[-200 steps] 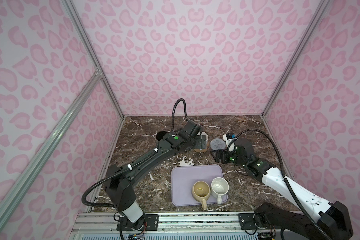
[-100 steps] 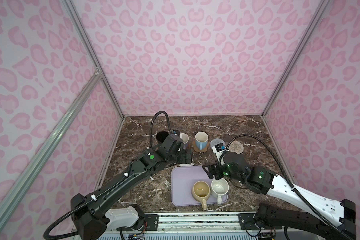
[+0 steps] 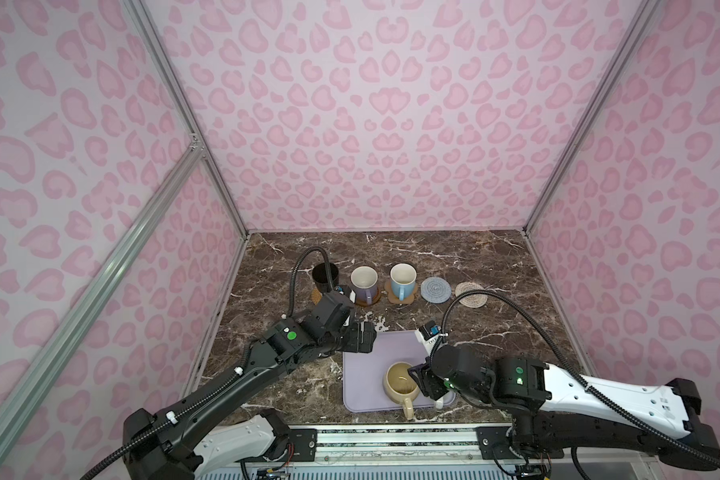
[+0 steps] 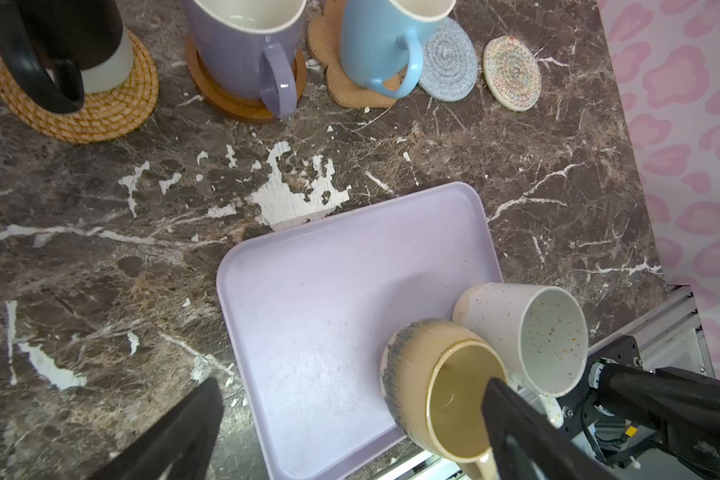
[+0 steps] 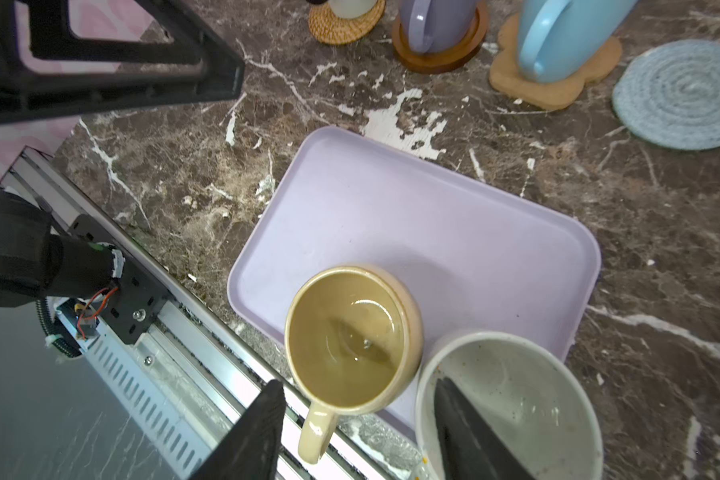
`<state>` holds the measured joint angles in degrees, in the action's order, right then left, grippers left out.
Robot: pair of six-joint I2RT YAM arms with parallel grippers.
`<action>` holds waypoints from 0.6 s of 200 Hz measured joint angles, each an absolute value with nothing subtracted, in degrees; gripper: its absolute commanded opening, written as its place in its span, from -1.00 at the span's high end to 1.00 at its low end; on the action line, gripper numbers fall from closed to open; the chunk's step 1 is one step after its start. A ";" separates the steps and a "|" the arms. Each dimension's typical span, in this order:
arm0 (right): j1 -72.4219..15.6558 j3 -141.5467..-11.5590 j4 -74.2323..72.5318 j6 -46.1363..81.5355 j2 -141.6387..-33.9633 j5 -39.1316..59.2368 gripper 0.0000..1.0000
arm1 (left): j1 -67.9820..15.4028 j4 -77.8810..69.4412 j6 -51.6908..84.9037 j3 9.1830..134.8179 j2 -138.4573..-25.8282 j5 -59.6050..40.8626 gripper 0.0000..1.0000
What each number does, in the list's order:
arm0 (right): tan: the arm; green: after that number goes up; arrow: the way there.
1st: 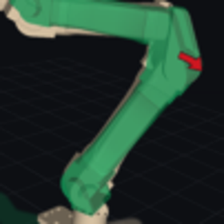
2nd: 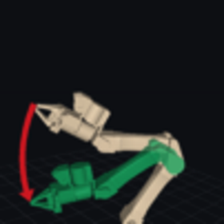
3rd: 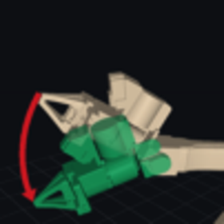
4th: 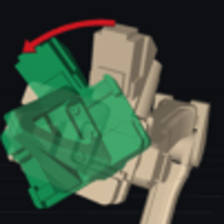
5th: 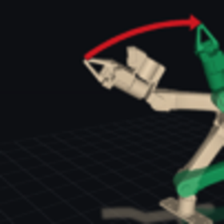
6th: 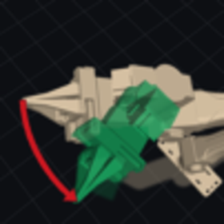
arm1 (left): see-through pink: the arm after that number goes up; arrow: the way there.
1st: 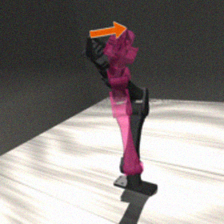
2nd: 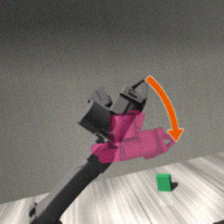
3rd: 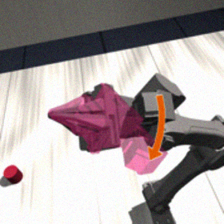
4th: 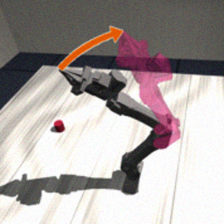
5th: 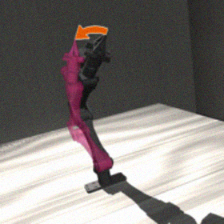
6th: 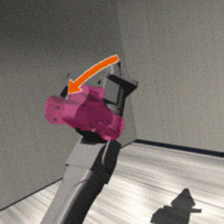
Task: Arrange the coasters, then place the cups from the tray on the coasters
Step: 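Move the right gripper over the tan glazed mug on the tray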
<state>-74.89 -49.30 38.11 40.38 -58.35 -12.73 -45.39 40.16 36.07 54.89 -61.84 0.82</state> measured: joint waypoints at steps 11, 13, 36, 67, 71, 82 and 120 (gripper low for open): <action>-76.79 -49.30 38.94 41.63 -59.59 -13.56 -0.16 | -45.39 40.21 36.67 53.91 -61.80 -0.01 -1.00; -77.14 -49.30 39.11 41.74 -59.81 -13.69 -0.16 | -45.39 40.21 36.71 53.78 -61.80 -0.05 -1.00; -80.47 -49.30 40.10 43.94 -62.13 -14.33 -0.07 | -45.39 40.05 37.39 52.38 -61.63 -1.04 -1.00; -83.72 -48.93 39.72 46.41 -64.69 -14.48 -0.02 | -45.39 38.39 38.15 50.76 -61.52 -2.57 -1.00; -84.03 -48.84 39.62 46.74 -65.10 -14.44 -0.02 | -45.39 38.24 38.37 50.57 -61.47 -2.79 -1.00; -84.64 -48.42 38.92 47.51 -66.17 -14.11 -0.01 | -45.39 37.95 38.57 50.24 -61.25 -2.81 -1.00; -85.67 -46.44 37.93 50.04 -68.93 -13.85 0.03 | -45.45 37.50 39.05 50.19 -61.17 -3.20 -1.00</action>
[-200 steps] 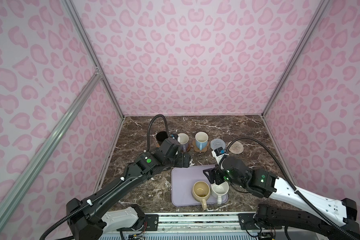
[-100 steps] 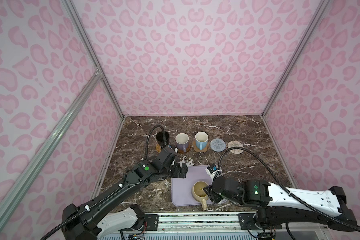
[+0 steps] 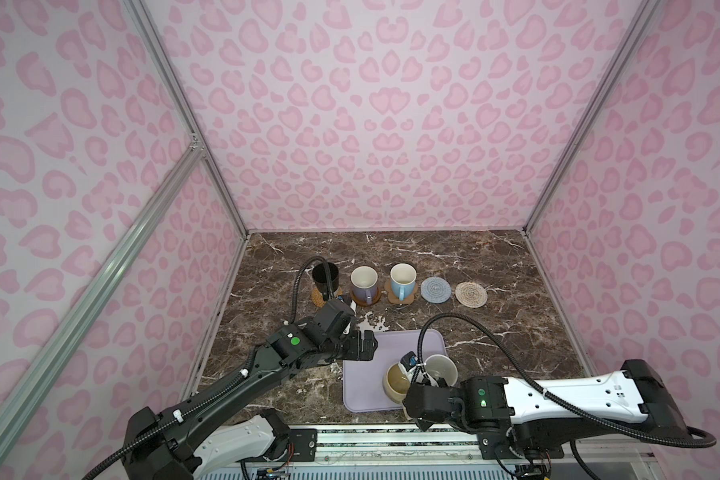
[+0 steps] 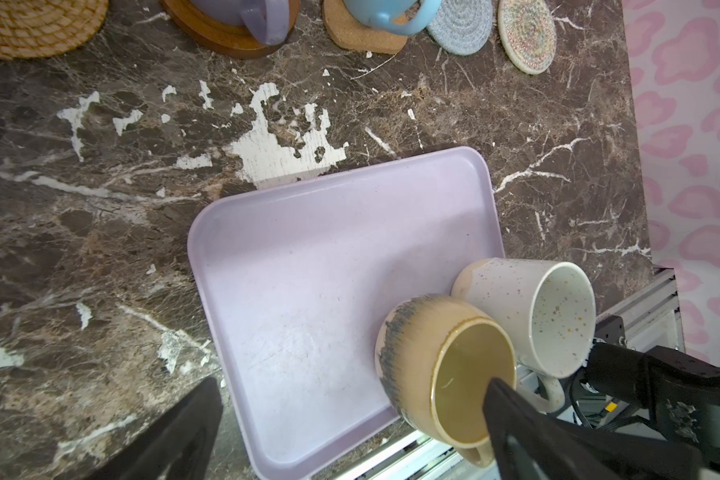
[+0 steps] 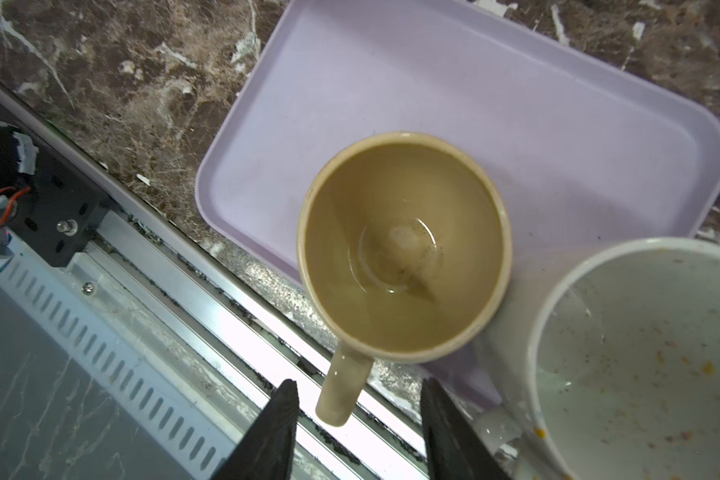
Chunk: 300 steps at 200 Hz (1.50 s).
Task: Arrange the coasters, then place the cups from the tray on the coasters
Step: 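Move the right gripper over the tan glazed mug on the tray, then lower the right gripper and close it on the tan mug's rim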
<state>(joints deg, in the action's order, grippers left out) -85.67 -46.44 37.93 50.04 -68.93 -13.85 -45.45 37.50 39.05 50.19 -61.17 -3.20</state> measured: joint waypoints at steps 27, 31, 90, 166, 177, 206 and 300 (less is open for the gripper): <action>-86.00 -45.32 36.07 50.98 -70.39 -13.43 0.06 | -45.45 37.04 39.44 49.58 -61.14 -3.25 -1.00; -86.00 -45.19 35.79 51.13 -70.67 -13.43 0.07 | -45.45 36.97 39.46 49.41 -61.14 -3.29 -1.00; -85.41 -46.06 34.72 52.31 -77.06 -13.72 0.15 | -45.45 35.92 40.80 48.34 -60.84 -3.55 -1.00; -82.89 -46.83 33.95 54.46 -81.21 -14.74 0.34 | -45.43 32.47 42.00 45.06 -63.90 -2.02 -0.97; -82.72 -46.94 33.87 54.46 -81.65 -14.76 0.35 | -45.43 32.16 42.00 45.06 -64.34 -1.83 -0.97; -82.43 -47.35 33.91 54.46 -82.63 -15.00 0.39 | -45.43 31.53 42.41 45.04 -64.27 -1.30 -0.97; -82.32 -49.41 32.95 54.37 -85.52 -15.77 0.97 | -45.45 31.24 43.64 43.72 -60.97 0.45 -0.97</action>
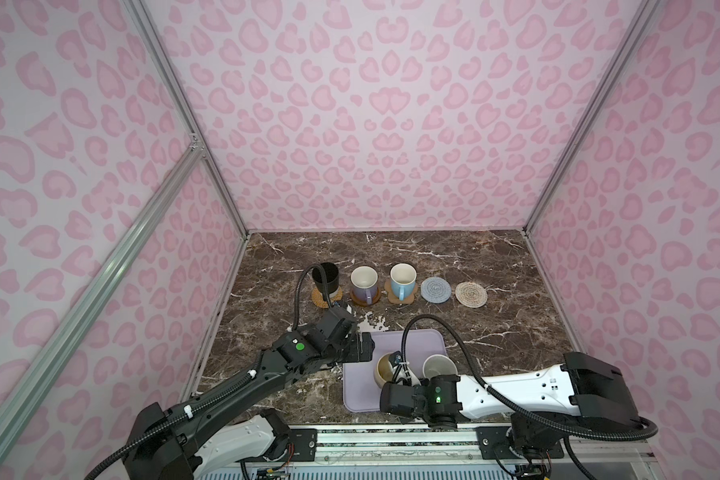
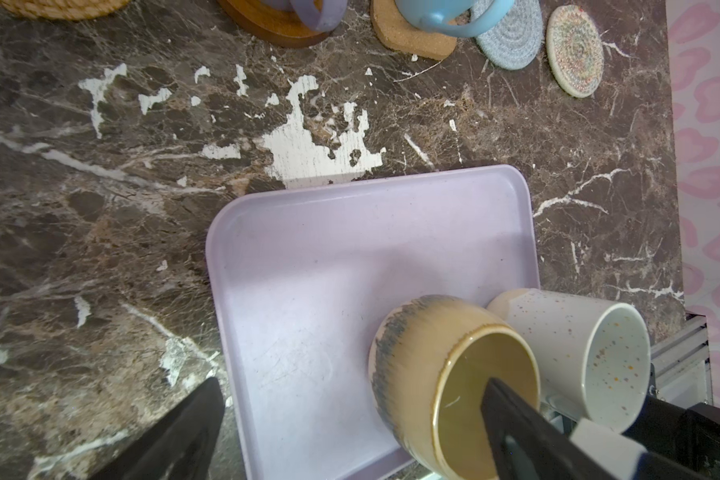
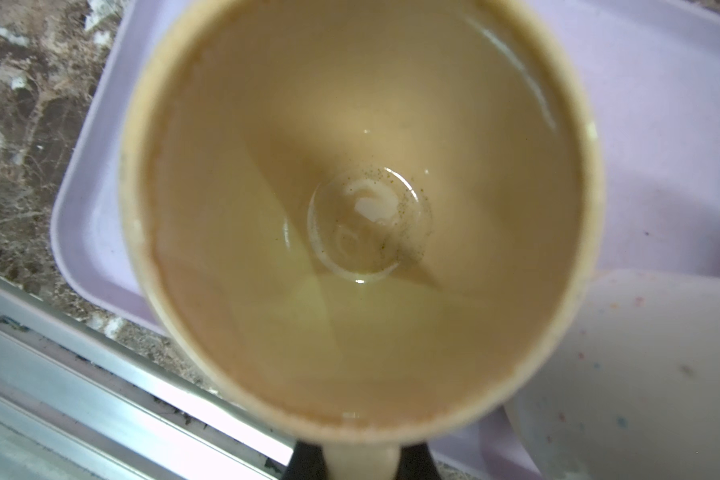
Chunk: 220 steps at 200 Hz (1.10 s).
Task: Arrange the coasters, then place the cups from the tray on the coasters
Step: 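Lower the right gripper and close it on the tan mug's rim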
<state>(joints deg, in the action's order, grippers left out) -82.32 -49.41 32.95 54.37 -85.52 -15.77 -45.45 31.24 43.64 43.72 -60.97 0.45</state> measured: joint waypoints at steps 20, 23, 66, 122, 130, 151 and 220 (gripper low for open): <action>-82.30 -49.84 32.97 54.19 -85.97 -15.81 1.00 | -45.43 31.22 43.81 43.51 -60.36 0.54 -0.97; -82.24 -49.91 32.97 54.19 -86.04 -15.81 1.00 | -45.43 31.24 43.90 43.51 -60.29 0.56 -0.97; -81.17 -50.02 32.45 53.30 -86.02 -15.44 1.00 | -45.43 31.27 44.51 43.31 -59.51 1.32 -0.92; -80.12 -50.00 32.08 52.77 -85.34 -15.38 1.00 | -45.45 31.29 45.19 43.31 -58.39 2.85 -0.94; -80.09 -50.02 32.03 52.71 -85.34 -15.38 1.00 | -45.45 31.29 45.30 43.33 -58.00 2.87 -0.94; -80.09 -50.02 31.99 52.69 -85.17 -15.42 1.00 | -45.43 31.40 45.32 43.53 -57.41 3.03 -0.94; -80.05 -50.00 31.35 51.79 -83.26 -16.82 1.00 | -45.43 31.27 45.84 44.64 -55.83 3.03 -0.96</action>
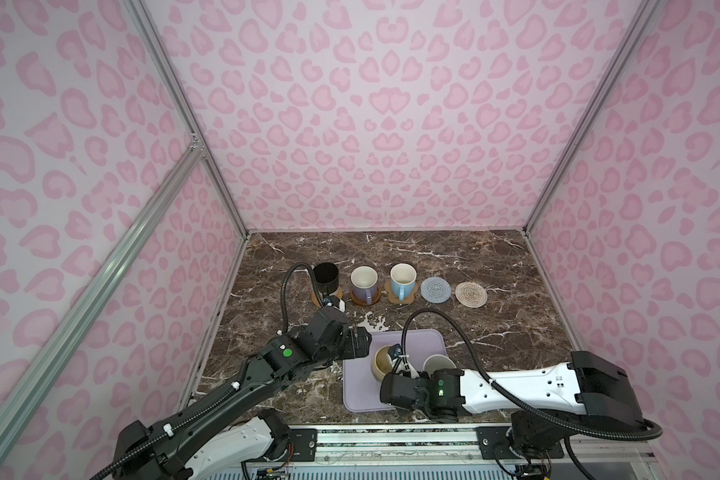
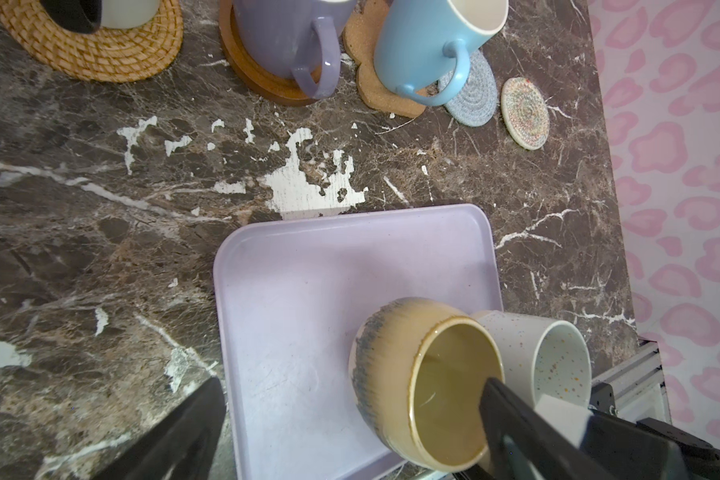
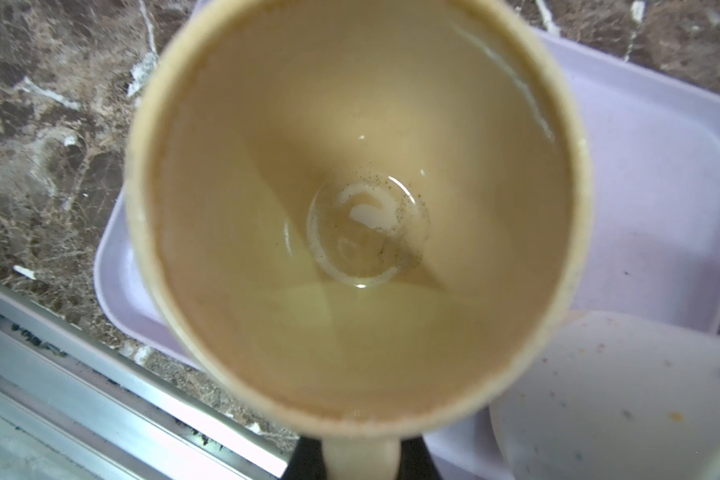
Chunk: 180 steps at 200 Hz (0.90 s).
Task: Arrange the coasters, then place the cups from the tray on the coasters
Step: 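Lower the right gripper and close it on the tan mug's rim, then lift the tan mug with the right gripper and carry it toward the coasters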
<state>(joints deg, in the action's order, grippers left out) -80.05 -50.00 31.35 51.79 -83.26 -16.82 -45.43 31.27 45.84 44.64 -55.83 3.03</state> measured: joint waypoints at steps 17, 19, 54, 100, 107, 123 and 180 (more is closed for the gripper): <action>-79.77 -49.76 31.31 51.35 -82.11 -17.30 1.00 | -45.43 31.35 46.35 45.41 -55.77 3.14 -0.96; -79.75 -49.74 31.31 51.33 -82.02 -17.32 1.00 | -45.43 31.35 46.44 45.52 -55.75 3.20 -0.96; -78.46 -49.58 31.40 49.80 -79.53 -17.76 1.00 | -45.43 32.62 46.94 46.94 -55.00 4.84 -0.95; -75.53 -50.87 32.23 46.26 -77.03 -17.98 1.00 | -45.43 32.93 47.51 47.66 -52.69 5.85 -0.96; -75.18 -51.53 32.60 45.50 -76.93 -18.22 1.00 | -45.43 32.91 47.53 48.14 -52.60 5.82 -0.96; -74.72 -53.06 33.32 44.25 -76.84 -19.03 1.00 | -45.43 32.82 47.79 49.34 -52.51 5.78 -0.96; -71.05 -55.13 36.23 39.16 -73.73 -20.12 1.00 | -45.43 31.42 47.88 53.19 -53.08 4.08 -0.94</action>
